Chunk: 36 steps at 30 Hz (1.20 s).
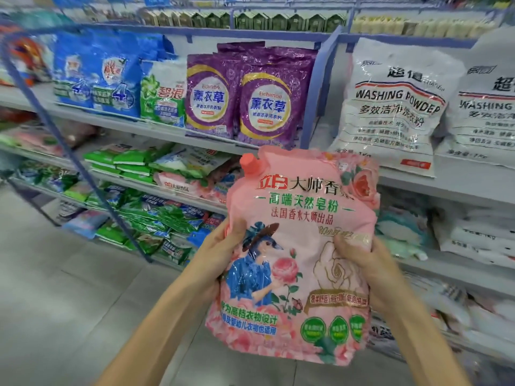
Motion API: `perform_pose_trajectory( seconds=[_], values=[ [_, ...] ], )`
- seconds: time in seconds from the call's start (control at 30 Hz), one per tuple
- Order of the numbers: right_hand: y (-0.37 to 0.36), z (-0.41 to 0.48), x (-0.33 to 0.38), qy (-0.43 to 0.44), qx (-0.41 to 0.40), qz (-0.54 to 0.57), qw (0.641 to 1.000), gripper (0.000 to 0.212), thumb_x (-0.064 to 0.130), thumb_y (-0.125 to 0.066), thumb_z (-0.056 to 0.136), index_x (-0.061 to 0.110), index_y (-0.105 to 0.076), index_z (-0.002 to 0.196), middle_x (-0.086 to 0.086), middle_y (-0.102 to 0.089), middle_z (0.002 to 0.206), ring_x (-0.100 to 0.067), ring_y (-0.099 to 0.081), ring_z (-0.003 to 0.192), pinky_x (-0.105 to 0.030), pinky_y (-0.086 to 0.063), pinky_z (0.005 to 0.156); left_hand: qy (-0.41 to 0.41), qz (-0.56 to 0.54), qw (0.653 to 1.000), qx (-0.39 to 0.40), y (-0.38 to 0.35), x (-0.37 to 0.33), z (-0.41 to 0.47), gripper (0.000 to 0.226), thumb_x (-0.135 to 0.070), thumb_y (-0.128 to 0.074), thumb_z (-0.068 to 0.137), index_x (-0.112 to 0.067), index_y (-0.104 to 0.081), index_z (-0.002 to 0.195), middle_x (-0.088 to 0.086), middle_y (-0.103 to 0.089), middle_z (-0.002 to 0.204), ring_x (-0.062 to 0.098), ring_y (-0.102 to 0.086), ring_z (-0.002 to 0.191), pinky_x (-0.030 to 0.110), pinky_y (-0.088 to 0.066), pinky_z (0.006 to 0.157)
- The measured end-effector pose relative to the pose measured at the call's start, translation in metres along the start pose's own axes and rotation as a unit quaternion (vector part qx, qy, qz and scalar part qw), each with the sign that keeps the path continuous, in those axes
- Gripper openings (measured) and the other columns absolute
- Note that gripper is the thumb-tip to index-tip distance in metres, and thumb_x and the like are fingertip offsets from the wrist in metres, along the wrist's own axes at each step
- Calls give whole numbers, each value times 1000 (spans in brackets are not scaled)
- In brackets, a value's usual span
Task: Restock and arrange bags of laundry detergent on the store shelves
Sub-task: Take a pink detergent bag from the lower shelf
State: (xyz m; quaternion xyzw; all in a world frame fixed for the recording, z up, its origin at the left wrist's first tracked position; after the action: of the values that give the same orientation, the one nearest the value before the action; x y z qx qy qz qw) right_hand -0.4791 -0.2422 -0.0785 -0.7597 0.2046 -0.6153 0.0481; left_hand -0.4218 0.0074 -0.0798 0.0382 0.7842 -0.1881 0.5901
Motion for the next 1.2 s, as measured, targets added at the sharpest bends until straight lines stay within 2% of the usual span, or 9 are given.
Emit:
perform_pose_trajectory(
  seconds=[0.23,0.43,0.57,0.67,0.77,0.93,1.07,1.13,1.2],
  values=[
    [-54,33,-42,-16,-24,-12,1000,36,13,-73,83,4,-67,118,-22,-75,110,-42,-74,96,-57,-57,89,34,-17,999,-13,77,12,21,44,-45,-57,99,-27,-57,139,6,-69,132,30,-65,123,56,-42,112],
    [-126,84,-98,-45,-81,16,996,40,12,-73,79,0,-67,117,-23,-75,107,-40,-75,92,-46,-64,74,76,22,997,-16,174,9,67,36,-47,-56,98,-31,-64,129,4,-72,126,29,-68,119,56,-44,110],
    [-158,124,-132,-52,-116,25,992,26,7,-71,83,2,-70,109,-21,-77,98,-31,-77,79,-34,-62,59,103,64,993,5,224,12,108,38,-54,-55,96,-34,-66,127,0,-72,126,25,-67,120,55,-43,111],
    [-164,155,-155,-36,-159,17,986,17,5,-72,85,7,-73,102,-18,-78,97,-28,-77,80,-34,-64,64,106,76,991,23,243,15,139,43,-56,-54,95,-35,-62,131,-3,-71,128,23,-64,124,55,-41,112],
    [-161,188,-179,-23,-175,7,984,22,7,-74,81,10,-74,103,-16,-79,100,-31,-77,87,-40,-65,74,98,70,992,29,252,26,172,39,-50,-53,95,-34,-61,130,-2,-73,125,23,-67,120,54,-44,110],
    [-144,218,-205,-18,-189,-18,982,35,20,-78,72,14,-76,107,-13,-79,102,-35,-76,93,-50,-56,93,98,60,992,42,252,50,208,35,-43,-48,97,-31,-62,127,0,-76,118,23,-74,106,45,-58,92],
    [-132,236,-210,-7,-200,-45,979,37,25,-82,63,15,-79,98,-13,-79,97,-35,-77,90,-53,-54,96,100,38,993,42,253,70,233,36,-44,-52,91,-32,-67,121,-1,-76,116,22,-74,105,47,-49,101],
    [-130,248,-205,8,-190,-46,981,26,21,-80,62,15,-81,88,-15,-79,93,-34,-77,84,-49,-54,92,90,43,994,35,251,73,246,37,-44,-53,87,-27,-70,116,2,-78,110,22,-76,99,44,-55,92],
    [-132,261,-198,29,-168,-42,984,25,20,-79,61,18,-81,86,-15,-79,93,-35,-77,83,-47,-54,90,73,48,996,30,252,73,261,35,-43,-54,88,-22,-74,107,5,-79,102,22,-78,88,34,-62,68]
  ],
)
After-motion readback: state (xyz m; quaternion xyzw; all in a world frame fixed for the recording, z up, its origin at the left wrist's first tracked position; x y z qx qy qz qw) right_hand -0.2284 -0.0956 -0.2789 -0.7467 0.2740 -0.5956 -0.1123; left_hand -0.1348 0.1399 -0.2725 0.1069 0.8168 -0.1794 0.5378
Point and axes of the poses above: each hand's wrist, its own z-axis towards the middle knuckle, its own y-axis out of the back of the hand, x = y × z, the point moved 6 cm from there along z, towards the middle knuckle
